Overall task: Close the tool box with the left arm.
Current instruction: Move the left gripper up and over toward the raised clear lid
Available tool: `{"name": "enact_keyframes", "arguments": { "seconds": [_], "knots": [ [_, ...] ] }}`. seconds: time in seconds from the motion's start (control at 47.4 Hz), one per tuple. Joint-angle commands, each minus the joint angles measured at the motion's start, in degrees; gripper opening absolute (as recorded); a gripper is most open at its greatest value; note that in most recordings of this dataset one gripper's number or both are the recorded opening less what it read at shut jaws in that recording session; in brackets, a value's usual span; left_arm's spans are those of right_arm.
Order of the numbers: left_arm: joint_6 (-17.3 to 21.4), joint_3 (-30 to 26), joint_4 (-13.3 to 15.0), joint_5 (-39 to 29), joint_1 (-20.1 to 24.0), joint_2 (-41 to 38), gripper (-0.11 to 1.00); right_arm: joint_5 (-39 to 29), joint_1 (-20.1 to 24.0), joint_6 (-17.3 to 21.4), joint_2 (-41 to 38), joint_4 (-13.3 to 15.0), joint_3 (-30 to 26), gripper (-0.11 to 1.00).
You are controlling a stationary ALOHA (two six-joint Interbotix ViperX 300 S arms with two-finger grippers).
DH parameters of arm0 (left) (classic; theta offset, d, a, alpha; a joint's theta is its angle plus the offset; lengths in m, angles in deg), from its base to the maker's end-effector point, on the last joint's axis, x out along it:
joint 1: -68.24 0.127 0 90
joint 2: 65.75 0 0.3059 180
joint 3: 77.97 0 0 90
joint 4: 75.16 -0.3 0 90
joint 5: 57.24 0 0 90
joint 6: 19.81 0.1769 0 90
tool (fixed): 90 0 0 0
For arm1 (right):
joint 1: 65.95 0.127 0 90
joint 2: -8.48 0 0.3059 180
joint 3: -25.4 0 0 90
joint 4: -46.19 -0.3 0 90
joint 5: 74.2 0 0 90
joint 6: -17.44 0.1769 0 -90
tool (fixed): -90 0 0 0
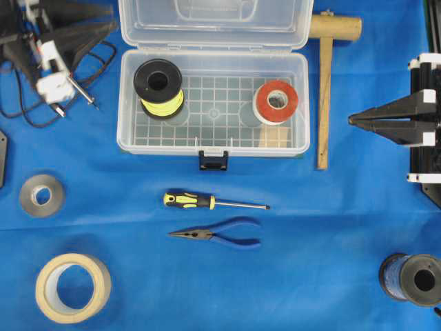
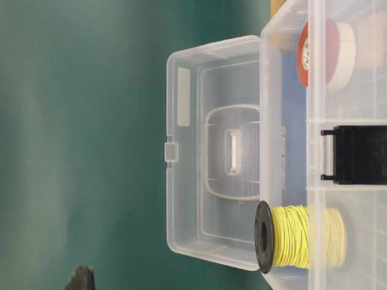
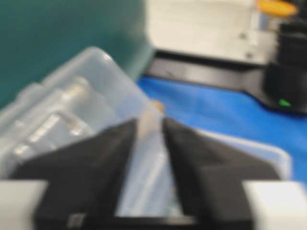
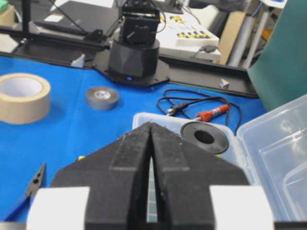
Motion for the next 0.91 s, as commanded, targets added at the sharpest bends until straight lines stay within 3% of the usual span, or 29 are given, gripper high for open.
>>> {"name": "enact_keyframes", "arguments": {
  "seconds": [0.0,0.105,0.211,0.464,0.717,0.886],
  "knots": [
    [0.3,-3.8,0.0,1.2,2.8,-2.5,0.4,0.0,-0.1,0.0,-0.4,-0.1,-1.5,0.0],
    [0.5,-7.0,0.1,2.0,6.0,-6.9,0.72,-0.3,-0.1,0.0,-0.5,-0.1,-1.5,0.0],
    [0.6,-10.5,0.0,2.0,8.8,-11.5,0.91,-0.8,0.0,0.0,-0.6,-0.1,-1.5,0.0],
    [1.2,-21.3,0.0,-3.7,15.6,-22.7,0.93,-1.0,-0.1,0.0,-1.1,-0.1,-1.4,0.0],
    [6.1,-33.2,0.0,-22.1,16.9,-31.8,0.94,-1.1,-0.1,0.0,-2.4,-0.1,-1.1,0.0],
    [8.3,-38.8,0.0,-30.8,17.9,-36.1,0.94,-0.9,-0.1,0.0,-3.6,-0.1,-1.0,0.0]
  ]
}}
